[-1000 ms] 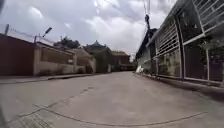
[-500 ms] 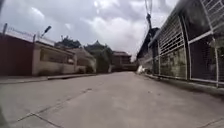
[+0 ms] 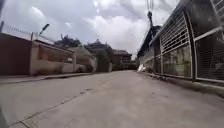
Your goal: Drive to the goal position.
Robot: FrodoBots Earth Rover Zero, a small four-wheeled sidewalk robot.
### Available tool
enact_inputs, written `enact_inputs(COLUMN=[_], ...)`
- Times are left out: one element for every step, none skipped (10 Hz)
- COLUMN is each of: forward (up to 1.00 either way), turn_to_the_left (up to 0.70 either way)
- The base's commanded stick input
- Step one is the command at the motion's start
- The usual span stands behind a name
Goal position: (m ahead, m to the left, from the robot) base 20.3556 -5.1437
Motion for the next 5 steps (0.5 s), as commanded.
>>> enact_inputs(forward=[0.50, 0.50, 0.50, 0.50, 0.50], turn_to_the_left=[0.01, 0.01, 0.01, 0.01, 0.01])
